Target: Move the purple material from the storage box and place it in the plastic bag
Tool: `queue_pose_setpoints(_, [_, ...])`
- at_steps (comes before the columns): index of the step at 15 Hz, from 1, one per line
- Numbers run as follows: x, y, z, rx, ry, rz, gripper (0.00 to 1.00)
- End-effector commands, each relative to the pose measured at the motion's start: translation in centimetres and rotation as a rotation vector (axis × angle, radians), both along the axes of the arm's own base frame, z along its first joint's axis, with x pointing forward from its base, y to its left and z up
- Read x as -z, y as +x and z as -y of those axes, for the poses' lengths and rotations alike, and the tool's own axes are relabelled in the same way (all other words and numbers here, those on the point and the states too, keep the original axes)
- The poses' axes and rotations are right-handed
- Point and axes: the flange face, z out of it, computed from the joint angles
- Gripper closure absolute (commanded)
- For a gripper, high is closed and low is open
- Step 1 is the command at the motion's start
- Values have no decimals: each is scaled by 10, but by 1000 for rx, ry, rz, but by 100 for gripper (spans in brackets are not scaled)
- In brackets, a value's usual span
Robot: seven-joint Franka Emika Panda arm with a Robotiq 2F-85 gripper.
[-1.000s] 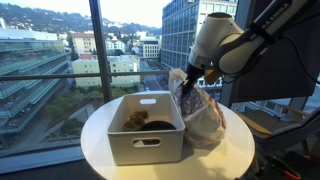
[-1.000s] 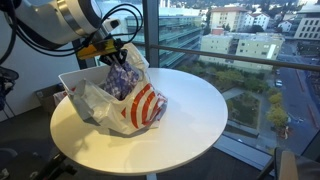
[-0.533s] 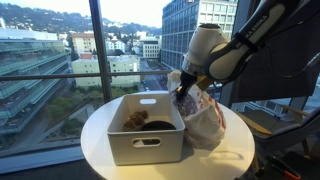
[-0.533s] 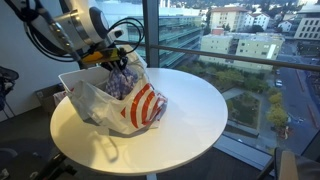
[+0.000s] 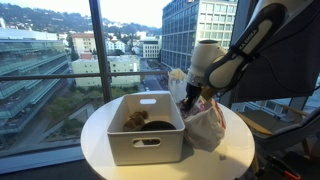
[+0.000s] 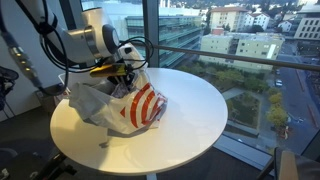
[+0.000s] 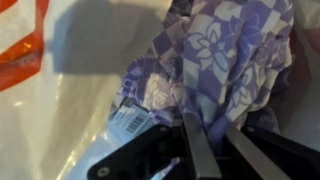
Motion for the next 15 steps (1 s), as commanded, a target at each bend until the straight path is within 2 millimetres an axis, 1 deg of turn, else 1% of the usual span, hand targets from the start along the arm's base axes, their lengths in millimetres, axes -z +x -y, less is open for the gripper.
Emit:
queue_pose_setpoints(1, [19,8,6,-1,13,-42,97])
queue_pose_setpoints(3, [31,10,11,5,4,-55,97])
queue_pose_setpoints(5, [36,12,11,2,4,-67,95])
queue_pose_setpoints(6, [32,11,9,5,8,-81,65])
queue_pose_setpoints(7, [30,10,7,-5,28,-97,64])
queue_pose_setpoints(8, [21,6,2,-19,53,-114,58])
queue_pose_setpoints(9, [10,4,2,-20,50,-115,51])
queue_pose_setpoints(10, [-1,2,-1,-21,60,-124,42])
queue_pose_setpoints(13, [-48,-6,-2,-3,46,-113,20])
queue_pose_setpoints(15, [-82,-16,-2,16,-11,-144,5])
